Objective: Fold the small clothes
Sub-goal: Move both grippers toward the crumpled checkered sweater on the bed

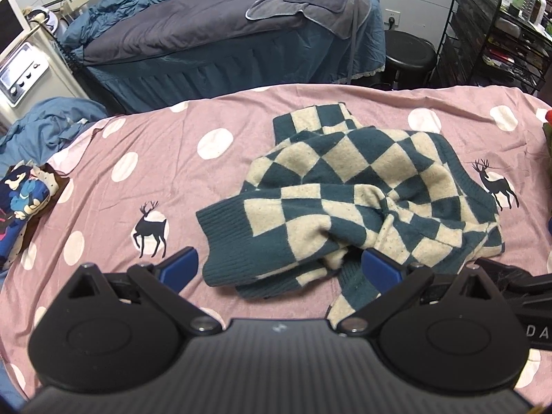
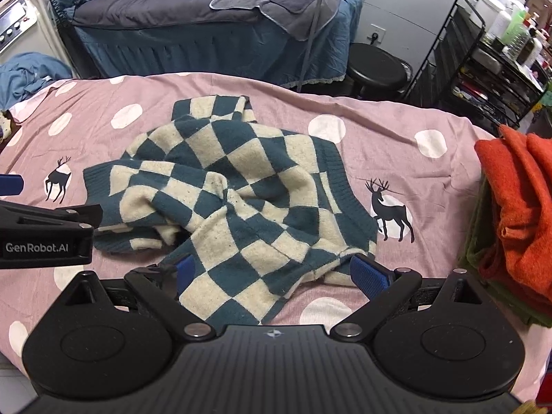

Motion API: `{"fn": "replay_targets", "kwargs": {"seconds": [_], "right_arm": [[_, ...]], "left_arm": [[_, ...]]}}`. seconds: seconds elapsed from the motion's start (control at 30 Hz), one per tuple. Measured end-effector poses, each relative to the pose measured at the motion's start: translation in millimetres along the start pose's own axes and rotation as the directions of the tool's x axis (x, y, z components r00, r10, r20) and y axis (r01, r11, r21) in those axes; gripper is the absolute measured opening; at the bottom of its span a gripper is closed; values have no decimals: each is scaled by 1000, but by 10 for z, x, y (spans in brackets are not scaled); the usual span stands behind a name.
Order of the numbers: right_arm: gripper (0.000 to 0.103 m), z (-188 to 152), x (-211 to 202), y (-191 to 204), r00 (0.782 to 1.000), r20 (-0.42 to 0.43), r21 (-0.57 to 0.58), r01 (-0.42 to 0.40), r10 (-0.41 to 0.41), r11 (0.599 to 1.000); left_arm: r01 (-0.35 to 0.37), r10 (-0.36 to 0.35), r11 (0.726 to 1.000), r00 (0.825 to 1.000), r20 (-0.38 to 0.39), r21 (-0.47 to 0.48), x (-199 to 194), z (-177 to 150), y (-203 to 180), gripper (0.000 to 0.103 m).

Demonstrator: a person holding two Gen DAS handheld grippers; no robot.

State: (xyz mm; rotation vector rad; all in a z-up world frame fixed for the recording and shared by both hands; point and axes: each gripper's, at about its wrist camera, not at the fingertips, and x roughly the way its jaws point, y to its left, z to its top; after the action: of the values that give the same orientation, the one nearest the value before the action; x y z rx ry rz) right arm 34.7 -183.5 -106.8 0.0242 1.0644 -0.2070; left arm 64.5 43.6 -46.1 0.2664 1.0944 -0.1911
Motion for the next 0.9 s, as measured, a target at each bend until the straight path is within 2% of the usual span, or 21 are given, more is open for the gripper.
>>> {"fn": "replay_targets", "kwargs": {"seconds": [0.17, 0.57, 0.9], "right_arm": [[103, -7, 11, -54, 1000, 7, 2, -21, 21, 1000], [103, -46, 2, -103, 999, 11, 31, -46, 46, 998], [103, -76, -22, -125, 998, 24, 47, -59, 57, 997]], "left_arm": [[-34, 34, 999, 999, -4, 7, -35, -31, -2, 103], [-8, 8, 1000, 1000, -10, 1, -40, -86, -64, 103], [27, -26, 1000, 999, 25, -16, -24, -150, -48, 103]]}}
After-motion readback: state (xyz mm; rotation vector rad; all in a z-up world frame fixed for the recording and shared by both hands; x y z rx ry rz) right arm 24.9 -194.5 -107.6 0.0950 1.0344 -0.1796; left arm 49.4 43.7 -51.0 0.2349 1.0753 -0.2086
